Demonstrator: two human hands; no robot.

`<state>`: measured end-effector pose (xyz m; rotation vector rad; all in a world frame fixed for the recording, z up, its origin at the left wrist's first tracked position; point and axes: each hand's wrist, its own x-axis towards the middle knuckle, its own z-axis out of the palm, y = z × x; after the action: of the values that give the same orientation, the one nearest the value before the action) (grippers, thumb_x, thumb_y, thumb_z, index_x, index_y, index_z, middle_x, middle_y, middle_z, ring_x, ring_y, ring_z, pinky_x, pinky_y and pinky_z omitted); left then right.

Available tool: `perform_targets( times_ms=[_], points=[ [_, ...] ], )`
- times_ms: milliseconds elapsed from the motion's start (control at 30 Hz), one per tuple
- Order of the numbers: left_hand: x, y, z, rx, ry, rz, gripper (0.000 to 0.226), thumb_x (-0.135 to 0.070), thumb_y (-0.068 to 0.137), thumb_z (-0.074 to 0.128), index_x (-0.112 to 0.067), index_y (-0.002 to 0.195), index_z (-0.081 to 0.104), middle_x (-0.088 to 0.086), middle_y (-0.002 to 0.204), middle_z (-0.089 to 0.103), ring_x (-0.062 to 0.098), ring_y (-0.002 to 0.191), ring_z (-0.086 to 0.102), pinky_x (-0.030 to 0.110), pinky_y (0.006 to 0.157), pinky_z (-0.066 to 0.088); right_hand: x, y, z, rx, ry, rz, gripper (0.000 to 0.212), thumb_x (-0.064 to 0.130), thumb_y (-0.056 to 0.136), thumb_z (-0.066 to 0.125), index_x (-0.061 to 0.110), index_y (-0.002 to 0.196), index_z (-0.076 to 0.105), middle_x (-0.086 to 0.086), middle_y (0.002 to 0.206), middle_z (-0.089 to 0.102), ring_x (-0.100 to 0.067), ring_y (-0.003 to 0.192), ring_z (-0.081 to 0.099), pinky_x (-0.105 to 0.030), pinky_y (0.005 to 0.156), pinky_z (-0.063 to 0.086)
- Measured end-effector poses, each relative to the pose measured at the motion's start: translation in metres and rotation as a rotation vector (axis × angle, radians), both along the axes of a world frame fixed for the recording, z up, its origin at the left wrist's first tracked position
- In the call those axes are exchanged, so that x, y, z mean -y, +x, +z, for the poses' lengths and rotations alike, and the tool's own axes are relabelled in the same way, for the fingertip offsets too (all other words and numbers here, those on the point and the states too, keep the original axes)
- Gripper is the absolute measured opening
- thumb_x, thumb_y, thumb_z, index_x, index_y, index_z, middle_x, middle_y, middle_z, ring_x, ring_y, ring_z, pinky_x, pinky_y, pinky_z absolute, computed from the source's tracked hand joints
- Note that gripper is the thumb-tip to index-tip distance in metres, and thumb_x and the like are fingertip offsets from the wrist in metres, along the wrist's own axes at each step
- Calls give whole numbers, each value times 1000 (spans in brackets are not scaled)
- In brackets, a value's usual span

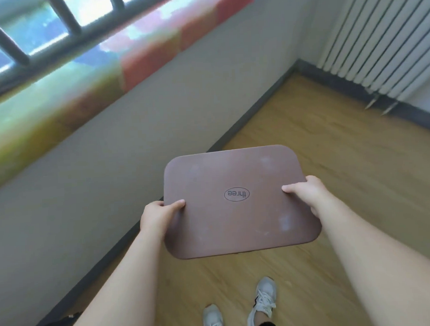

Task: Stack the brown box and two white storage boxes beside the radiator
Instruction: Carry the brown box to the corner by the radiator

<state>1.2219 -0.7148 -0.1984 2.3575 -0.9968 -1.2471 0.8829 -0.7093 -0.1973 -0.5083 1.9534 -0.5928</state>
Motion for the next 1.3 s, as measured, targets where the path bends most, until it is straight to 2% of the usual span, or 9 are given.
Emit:
perform_targets(
  times_ms=[100, 200, 367, 467, 767, 900, 1100, 1233, 1300],
  points=[
    [18, -43, 11, -6, 16, -56, 36, -48, 72, 74, -16, 87, 64, -7, 76, 61, 14, 69, 56, 31, 61, 43, 0, -41, 7, 10, -9, -54, 48, 13, 76, 76, 7, 117, 52, -13, 115, 63, -31, 95, 62, -40, 82, 49],
    [38, -89, 18, -10, -6, -103, 37, -47, 74, 72, -14, 90, 64, -4, 80, 62, 20, 74, 59, 32, 66, 45, 2, -83, 18, 15, -20, -98, 52, 13, 75, 75, 6, 121, 50, -14, 116, 61, -33, 100, 62, -47, 91, 51],
    [71, -166, 31, -22, -18, -178, 38, -46, 74, 71, -12, 91, 62, -2, 79, 61, 20, 72, 58, 33, 64, 44, 10, -155, 34, -27, -50, -165, 42, 11, 72, 70, 9, 109, 48, -15, 111, 60, -34, 98, 61, -46, 89, 51],
    [90, -204, 31, -33, -16, -211, 37, -46, 72, 72, -14, 87, 62, -1, 79, 62, 20, 72, 58, 34, 67, 46, 17, -191, 40, -45, -70, -201, 44, 9, 72, 69, 7, 111, 49, -16, 110, 61, -35, 98, 62, -47, 89, 52],
    [169, -300, 23, -48, 7, -303, 35, -46, 71, 72, -15, 82, 59, 1, 83, 63, 25, 79, 61, 36, 73, 49, 67, -281, 35, -50, -65, -269, 43, 5, 73, 71, 6, 111, 50, -17, 109, 61, -32, 91, 61, -35, 72, 48],
    [226, -343, 17, -52, 30, -362, 38, -46, 70, 73, -13, 86, 61, 1, 84, 64, 24, 79, 61, 36, 73, 50, 108, -321, 30, -64, -35, -311, 44, 4, 73, 71, 5, 111, 49, -18, 112, 60, -34, 99, 61, -42, 86, 51],
    [311, -417, 20, -49, 30, -419, 37, -44, 71, 74, -16, 89, 57, -3, 77, 59, 27, 81, 60, 36, 76, 49, 175, -387, 34, -57, -25, -335, 50, 5, 75, 71, 7, 119, 45, -13, 111, 58, -33, 100, 60, -42, 88, 49],
    [350, -463, 17, -42, 21, -434, 32, -42, 72, 73, -17, 84, 57, -3, 77, 60, 23, 73, 58, 34, 73, 47, 206, -425, 29, -57, -5, -366, 44, 4, 75, 70, 7, 113, 49, -15, 114, 60, -34, 102, 60, -45, 91, 50],
    [363, -482, 14, -27, 37, -441, 31, -42, 73, 72, -15, 82, 58, 0, 80, 62, 24, 75, 59, 35, 73, 48, 218, -444, 26, -58, 7, -368, 42, 3, 75, 70, 7, 112, 49, -16, 114, 61, -35, 102, 60, -46, 91, 50]
  ],
)
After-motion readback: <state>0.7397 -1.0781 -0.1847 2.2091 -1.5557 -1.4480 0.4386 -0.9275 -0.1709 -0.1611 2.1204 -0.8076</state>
